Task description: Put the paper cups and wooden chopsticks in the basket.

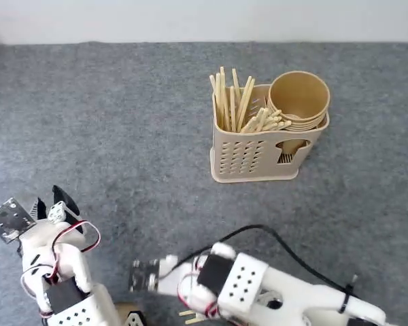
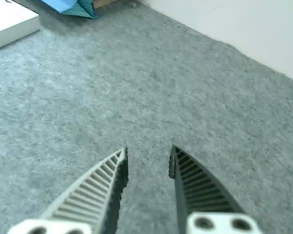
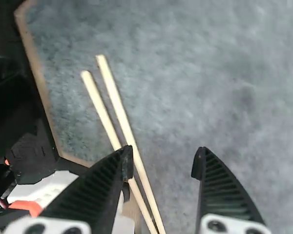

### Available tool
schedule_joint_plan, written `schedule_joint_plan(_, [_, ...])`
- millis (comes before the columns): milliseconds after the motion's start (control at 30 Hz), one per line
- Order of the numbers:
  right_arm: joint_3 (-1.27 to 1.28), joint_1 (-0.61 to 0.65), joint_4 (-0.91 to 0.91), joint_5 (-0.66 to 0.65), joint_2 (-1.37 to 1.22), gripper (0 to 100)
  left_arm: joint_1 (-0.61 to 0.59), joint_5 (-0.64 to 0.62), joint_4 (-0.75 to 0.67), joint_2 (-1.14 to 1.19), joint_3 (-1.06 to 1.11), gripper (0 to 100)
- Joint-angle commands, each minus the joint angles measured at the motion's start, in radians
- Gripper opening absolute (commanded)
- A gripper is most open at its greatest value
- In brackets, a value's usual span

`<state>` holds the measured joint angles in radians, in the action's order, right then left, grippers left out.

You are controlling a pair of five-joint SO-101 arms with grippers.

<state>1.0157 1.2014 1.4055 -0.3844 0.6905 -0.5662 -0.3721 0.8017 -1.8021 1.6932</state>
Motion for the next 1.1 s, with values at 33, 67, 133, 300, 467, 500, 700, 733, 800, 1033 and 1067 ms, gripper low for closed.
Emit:
schedule_joint_plan(33, [0.051,0.108,-0.071,-0.005,0.018,21.5,-0.009,0.006,-0.028,-0.020,-0.010,14])
schedule_joint_plan(67, [0.069,0.130,-0.085,-0.005,0.018,21.5,-0.009,0.006,-0.028,-0.020,-0.010,14])
schedule_joint_plan(133, [0.097,0.157,-0.122,-0.005,0.018,21.5,-0.011,0.006,-0.028,-0.020,-0.010,14])
schedule_joint_plan(300, [0.110,0.193,-0.139,-0.005,0.018,21.5,-0.012,0.006,-0.028,-0.020,-0.010,14])
schedule_joint_plan(467, [0.127,0.213,-0.162,-0.005,0.007,21.2,-0.009,0.006,-0.028,-0.020,-0.010,14])
schedule_joint_plan(500, [0.146,0.213,-0.188,-0.009,0.007,21.2,-0.009,0.006,-0.028,-0.020,-0.010,14])
schedule_joint_plan(700, [0.273,0.208,-0.358,-0.012,0.010,21.2,-0.009,0.006,-0.028,-0.020,-0.010,14])
schedule_joint_plan(733, [0.276,0.208,-0.364,-0.012,0.008,21.2,-0.009,0.006,-0.028,-0.020,-0.010,14])
schedule_joint_plan(800, [0.279,0.206,-0.367,-0.012,0.008,21.2,-0.009,0.006,-0.028,-0.020,-0.010,14])
schedule_joint_plan(1033, [0.281,0.117,-0.369,-0.011,0.008,13.8,-0.009,0.006,-0.028,-0.020,-0.010,14])
schedule_joint_plan(1067, [0.281,0.101,-0.369,-0.011,0.008,9.8,-0.009,0.006,-0.028,-0.020,-0.010,14])
